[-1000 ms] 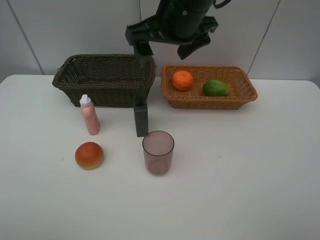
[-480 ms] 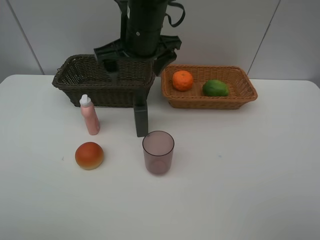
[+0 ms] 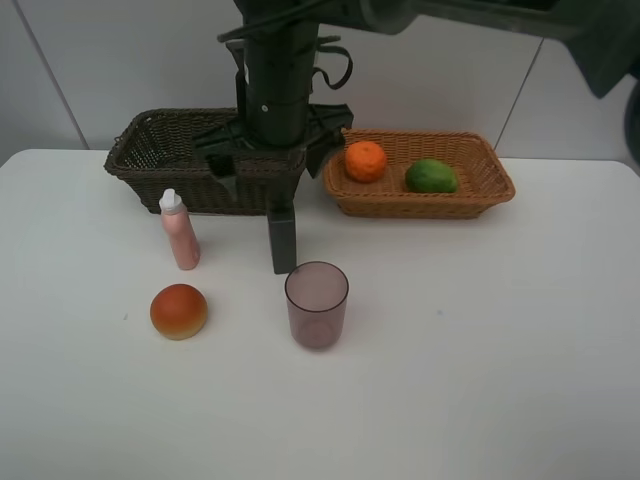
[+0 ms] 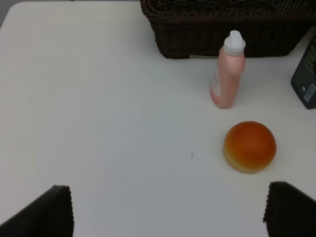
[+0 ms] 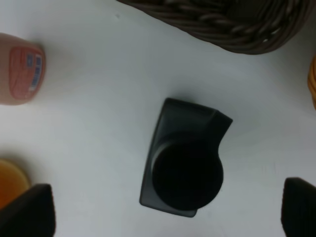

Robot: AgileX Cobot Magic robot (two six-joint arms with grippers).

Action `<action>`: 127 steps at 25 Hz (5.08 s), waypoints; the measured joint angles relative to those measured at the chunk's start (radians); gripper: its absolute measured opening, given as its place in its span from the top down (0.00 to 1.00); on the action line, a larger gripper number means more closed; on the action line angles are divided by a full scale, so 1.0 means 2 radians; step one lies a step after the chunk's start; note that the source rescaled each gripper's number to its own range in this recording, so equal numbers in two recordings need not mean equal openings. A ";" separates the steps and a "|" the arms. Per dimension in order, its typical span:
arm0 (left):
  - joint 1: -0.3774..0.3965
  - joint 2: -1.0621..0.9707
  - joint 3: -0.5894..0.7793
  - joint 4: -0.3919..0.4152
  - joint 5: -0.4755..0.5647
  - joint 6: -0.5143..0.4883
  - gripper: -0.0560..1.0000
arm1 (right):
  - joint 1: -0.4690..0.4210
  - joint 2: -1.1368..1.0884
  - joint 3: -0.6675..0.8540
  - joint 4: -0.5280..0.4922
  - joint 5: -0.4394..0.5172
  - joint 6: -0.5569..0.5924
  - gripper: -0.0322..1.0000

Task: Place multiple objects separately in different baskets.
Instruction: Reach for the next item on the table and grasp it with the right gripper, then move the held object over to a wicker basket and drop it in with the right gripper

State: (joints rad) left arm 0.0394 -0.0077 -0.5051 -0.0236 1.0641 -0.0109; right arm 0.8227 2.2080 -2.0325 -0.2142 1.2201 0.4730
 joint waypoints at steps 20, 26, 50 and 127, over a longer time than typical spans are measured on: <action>0.000 0.000 0.000 0.001 0.000 0.000 0.00 | 0.000 0.059 0.000 -0.002 -0.012 0.002 0.00; 0.000 0.000 0.000 0.004 0.000 0.000 0.00 | -0.007 0.061 0.000 -0.014 -0.020 0.002 0.00; 0.000 0.000 0.000 0.012 0.000 0.000 0.00 | -0.012 0.078 -0.002 -0.011 -0.048 0.003 0.29; 0.000 0.000 0.000 0.012 0.000 0.000 0.00 | -0.054 0.050 -0.096 -0.065 -0.219 -0.116 0.94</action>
State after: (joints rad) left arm 0.0394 -0.0077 -0.5051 0.0000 1.0641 -0.0109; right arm 0.7154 2.3076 -2.2253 -0.3447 0.7815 0.2415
